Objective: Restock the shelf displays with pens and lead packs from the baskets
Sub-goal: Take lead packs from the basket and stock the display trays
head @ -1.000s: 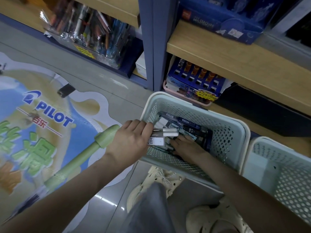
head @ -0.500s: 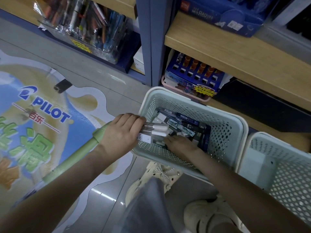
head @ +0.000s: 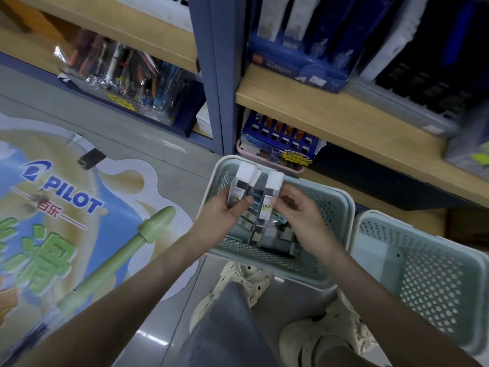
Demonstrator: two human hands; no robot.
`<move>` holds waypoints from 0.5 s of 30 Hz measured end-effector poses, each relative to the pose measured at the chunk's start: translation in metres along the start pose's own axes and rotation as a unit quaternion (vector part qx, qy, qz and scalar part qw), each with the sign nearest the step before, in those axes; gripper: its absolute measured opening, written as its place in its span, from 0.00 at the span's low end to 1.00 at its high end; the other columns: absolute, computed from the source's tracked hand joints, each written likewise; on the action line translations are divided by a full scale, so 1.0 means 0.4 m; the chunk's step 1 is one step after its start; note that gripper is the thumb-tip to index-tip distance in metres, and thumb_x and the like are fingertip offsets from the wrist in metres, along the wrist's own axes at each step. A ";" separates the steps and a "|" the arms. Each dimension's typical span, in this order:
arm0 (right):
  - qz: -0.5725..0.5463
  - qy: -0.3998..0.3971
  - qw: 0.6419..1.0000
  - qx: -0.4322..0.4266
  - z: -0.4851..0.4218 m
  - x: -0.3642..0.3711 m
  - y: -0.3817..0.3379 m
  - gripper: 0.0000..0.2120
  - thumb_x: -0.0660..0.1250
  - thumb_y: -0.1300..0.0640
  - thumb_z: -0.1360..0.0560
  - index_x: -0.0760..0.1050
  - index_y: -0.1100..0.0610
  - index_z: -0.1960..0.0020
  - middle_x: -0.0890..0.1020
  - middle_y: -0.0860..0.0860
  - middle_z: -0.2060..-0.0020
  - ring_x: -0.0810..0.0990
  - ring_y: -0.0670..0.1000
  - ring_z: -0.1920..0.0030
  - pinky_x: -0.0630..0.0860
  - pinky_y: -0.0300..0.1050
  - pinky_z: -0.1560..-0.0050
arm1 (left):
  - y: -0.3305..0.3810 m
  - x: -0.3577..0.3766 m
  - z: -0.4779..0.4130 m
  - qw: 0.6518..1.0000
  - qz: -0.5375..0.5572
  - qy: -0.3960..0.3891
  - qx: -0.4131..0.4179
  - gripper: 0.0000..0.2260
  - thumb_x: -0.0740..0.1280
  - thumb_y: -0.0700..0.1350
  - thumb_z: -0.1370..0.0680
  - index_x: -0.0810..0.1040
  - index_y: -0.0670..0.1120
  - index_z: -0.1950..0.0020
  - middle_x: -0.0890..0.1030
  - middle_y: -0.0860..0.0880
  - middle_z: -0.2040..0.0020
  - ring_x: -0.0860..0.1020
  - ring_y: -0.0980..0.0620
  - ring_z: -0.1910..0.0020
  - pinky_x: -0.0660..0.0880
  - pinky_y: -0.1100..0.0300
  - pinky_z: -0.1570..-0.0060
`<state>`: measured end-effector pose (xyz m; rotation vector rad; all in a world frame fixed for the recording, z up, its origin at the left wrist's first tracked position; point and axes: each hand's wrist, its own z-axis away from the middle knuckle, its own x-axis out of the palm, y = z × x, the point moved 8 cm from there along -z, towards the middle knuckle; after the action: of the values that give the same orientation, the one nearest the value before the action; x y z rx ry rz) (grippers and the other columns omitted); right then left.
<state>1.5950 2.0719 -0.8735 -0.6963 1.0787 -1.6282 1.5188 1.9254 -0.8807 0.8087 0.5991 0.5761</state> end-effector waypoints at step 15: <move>-0.146 0.058 0.987 -0.027 0.113 -0.029 -0.256 0.12 0.60 0.66 0.20 0.76 0.59 0.39 0.83 0.55 0.46 0.81 0.54 0.44 0.77 0.47 0.43 | 0.234 0.032 0.102 0.983 0.145 -0.100 0.054 0.21 0.66 0.45 0.21 0.66 0.46 0.29 0.78 0.49 0.40 0.80 0.52 0.45 0.78 0.62 0.62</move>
<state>1.5930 2.0773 -0.7612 -0.8334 1.1484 -1.9143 1.5330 1.9668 -0.7875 1.0530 0.3324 0.7210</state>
